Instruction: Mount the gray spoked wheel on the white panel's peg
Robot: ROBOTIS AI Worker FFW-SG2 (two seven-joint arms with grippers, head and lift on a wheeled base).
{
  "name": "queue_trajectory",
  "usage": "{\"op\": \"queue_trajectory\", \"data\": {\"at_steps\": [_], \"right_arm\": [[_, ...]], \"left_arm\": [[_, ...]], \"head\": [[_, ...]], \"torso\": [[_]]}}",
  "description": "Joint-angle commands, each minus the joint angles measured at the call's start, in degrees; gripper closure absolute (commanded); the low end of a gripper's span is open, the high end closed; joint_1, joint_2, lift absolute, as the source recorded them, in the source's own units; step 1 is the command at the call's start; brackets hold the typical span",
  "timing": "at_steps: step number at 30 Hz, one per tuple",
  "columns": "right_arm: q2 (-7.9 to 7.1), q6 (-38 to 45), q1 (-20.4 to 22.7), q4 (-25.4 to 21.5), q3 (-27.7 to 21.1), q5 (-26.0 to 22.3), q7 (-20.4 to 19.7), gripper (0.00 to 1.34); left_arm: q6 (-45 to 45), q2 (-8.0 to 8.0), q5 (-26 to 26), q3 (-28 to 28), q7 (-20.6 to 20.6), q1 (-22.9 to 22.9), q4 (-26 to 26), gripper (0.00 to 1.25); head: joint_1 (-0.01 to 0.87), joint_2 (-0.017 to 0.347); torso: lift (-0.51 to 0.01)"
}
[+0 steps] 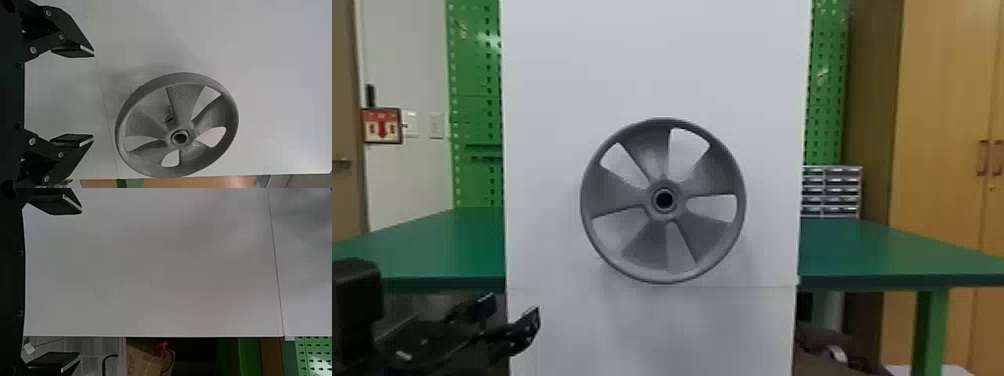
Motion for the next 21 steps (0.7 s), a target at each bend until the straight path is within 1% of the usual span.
{"op": "queue_trajectory", "data": {"at_steps": [1, 21], "right_arm": [[0.0, 0.2, -0.1, 0.0, 0.0, 0.0, 0.0, 0.0], [0.0, 0.3, 0.0, 0.0, 0.0, -0.5, 0.1, 0.0]], "left_arm": [[0.0, 0.01, 0.0, 0.1, 0.0, -0.1, 0.0, 0.48], [0.0, -0.07, -0.2, 0.1, 0.0, -0.1, -0.1, 0.48]], "head": [[0.1, -0.008], [0.1, -0.008]], "torso": [[-0.48], [-0.48]]}}
